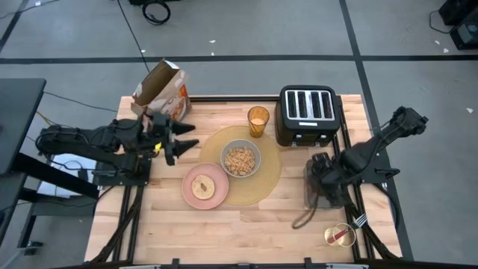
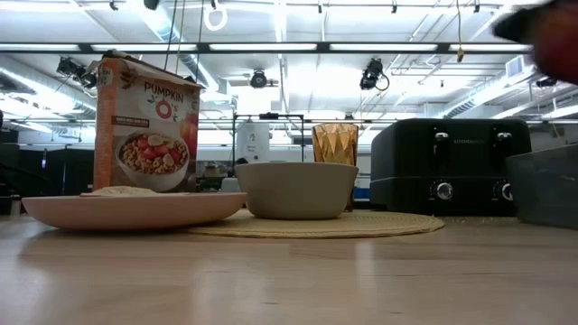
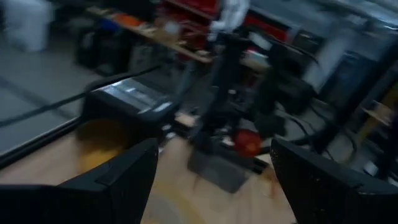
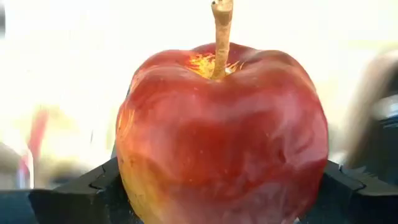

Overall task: Arrange a breakfast setting
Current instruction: Put the apple on the brown place mat

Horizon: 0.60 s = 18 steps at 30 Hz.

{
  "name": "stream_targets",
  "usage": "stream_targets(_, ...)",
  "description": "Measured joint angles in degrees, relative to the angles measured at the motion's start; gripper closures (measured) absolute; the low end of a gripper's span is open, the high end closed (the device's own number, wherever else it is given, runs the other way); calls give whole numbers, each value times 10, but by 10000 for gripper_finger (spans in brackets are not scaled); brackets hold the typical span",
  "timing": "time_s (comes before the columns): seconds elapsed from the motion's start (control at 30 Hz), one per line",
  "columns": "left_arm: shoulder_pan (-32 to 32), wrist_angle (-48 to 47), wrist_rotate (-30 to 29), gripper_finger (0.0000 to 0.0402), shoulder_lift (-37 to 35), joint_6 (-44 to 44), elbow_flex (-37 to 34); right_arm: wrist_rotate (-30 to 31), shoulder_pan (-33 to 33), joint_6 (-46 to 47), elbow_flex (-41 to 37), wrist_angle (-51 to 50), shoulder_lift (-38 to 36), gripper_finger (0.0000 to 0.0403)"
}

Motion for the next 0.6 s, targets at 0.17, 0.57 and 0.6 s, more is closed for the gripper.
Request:
stream_targets(0.17,-26,79,16,84,71,41,0,46,-68,44,77,91,27,78)
stream_targets(0.57,-37,295,35,107,214,89,0,35,-204,24,112,452,67,78)
stream_targets(0.6,-36,316,27,108,225,93,0,35,-212,14,112,464,67,78)
